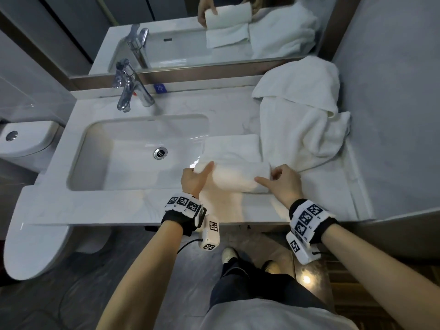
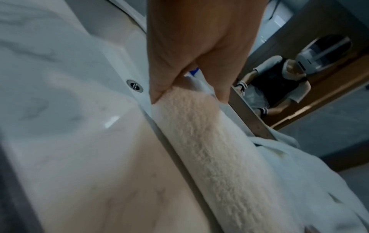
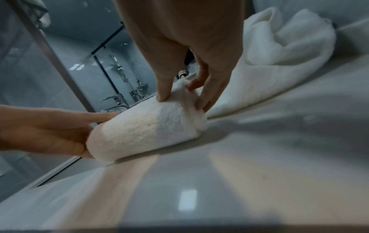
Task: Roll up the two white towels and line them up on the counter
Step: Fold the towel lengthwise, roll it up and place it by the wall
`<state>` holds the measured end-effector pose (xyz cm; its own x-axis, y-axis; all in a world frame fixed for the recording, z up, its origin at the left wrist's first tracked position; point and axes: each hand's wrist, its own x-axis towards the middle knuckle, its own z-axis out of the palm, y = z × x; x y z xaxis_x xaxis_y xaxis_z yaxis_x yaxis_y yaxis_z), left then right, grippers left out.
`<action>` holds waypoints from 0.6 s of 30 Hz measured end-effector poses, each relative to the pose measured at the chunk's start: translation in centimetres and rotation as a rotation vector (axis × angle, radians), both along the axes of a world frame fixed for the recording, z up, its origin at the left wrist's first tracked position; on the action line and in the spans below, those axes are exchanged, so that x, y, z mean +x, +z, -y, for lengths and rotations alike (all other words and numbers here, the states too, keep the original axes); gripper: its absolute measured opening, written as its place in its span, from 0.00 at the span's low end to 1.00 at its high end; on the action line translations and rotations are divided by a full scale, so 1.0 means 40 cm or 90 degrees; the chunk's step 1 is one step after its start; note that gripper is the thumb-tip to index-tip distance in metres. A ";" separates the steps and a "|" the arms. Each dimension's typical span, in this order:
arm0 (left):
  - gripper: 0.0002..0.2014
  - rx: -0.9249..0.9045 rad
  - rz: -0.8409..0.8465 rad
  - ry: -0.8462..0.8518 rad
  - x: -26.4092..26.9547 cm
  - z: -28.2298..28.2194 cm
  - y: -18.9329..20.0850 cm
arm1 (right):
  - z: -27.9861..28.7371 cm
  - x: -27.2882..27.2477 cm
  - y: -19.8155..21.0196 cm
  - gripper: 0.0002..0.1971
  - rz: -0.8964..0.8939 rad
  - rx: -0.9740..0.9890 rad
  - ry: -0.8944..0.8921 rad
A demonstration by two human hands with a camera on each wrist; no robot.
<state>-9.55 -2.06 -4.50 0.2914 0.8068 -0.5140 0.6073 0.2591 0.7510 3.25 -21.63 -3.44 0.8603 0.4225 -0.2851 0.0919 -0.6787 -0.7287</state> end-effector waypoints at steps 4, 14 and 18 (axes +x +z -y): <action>0.21 -0.046 0.112 -0.001 -0.042 0.003 0.007 | 0.020 -0.018 -0.010 0.18 0.024 0.013 -0.017; 0.13 -0.131 0.224 -0.118 -0.133 -0.015 0.017 | 0.009 -0.036 -0.011 0.20 0.002 0.102 -0.053; 0.11 -0.125 0.228 -0.131 -0.140 -0.012 0.018 | 0.018 -0.040 -0.021 0.16 -0.039 0.162 -0.090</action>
<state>-15.14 -1.57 -3.77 0.6224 0.6106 -0.4897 0.3725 0.3192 0.8714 1.63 -22.36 -4.27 0.9003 0.3643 -0.2383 -0.0399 -0.4760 -0.8785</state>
